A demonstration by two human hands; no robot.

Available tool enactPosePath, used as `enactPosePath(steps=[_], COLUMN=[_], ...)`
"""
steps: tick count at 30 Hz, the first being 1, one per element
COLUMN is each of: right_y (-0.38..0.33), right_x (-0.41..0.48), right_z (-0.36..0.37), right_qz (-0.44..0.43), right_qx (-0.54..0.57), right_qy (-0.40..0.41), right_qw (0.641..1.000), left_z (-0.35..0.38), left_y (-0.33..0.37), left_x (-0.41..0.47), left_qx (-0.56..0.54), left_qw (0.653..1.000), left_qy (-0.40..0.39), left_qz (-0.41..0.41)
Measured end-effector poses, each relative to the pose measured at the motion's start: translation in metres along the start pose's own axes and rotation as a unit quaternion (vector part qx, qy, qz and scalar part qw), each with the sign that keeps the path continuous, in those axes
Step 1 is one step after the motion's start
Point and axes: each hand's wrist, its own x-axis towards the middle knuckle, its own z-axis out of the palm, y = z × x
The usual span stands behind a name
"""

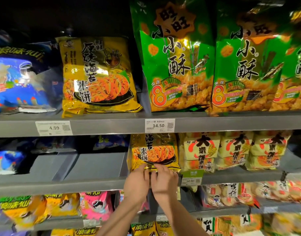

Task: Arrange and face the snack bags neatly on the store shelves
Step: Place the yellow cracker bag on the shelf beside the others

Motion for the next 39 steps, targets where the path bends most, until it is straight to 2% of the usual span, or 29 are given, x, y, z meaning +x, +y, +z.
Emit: enactPosePath(steps=[2, 5, 10, 14, 19, 24, 27, 30, 34, 37, 39], right_y=[-0.013, -0.031, -0.074, -0.111, -0.152, -0.184, -0.198, -0.206, -0.214, -0.215, -0.217], right_x=[-0.005, -0.015, -0.024, -0.018, 0.004, 0.042, 0.070, 0.079, 0.087, 0.092, 0.090], right_z=[-0.017, -0.041, -0.080, -0.104, -0.110, -0.117, -0.120, -0.115, -0.111, -0.113, -0.113], right_qz=[-0.023, -0.039, -0.114, -0.123, -0.135, -0.149, -0.058, -0.013, 0.015, 0.006, -0.012], right_qx=[0.042, 0.118, 0.219, 0.300, 0.257, 0.123, 0.006, -0.079, -0.069, -0.009, 0.056], right_qy=[0.004, -0.043, -0.038, -0.012, 0.024, 0.094, 0.029, -0.024, -0.022, -0.023, 0.004], right_qw=[0.999, 0.991, 0.968, 0.946, 0.957, 0.977, 0.998, 0.996, 0.997, 1.000, 0.998], left_z=[-0.013, -0.040, -0.104, -0.152, -0.186, -0.212, -0.225, -0.229, -0.233, -0.236, -0.234], left_y=[0.008, 0.017, 0.025, 0.026, 0.015, 0.007, 0.002, -0.005, -0.008, -0.009, -0.009], left_x=[-0.011, -0.029, -0.042, -0.036, -0.018, 0.010, 0.030, 0.045, 0.056, 0.061, 0.061], left_qx=[-0.037, -0.065, -0.088, -0.111, -0.104, -0.088, -0.077, -0.026, 0.056, 0.037, 0.014], left_qw=[0.998, 0.991, 0.971, 0.948, 0.948, 0.940, 0.945, 0.955, 0.960, 0.961, 0.960], left_qy=[0.052, 0.117, 0.222, 0.300, 0.301, 0.326, 0.314, 0.294, 0.271, 0.269, 0.274], left_qz=[-0.009, 0.000, 0.014, 0.005, 0.005, 0.043, 0.045, 0.023, -0.046, -0.054, -0.051])
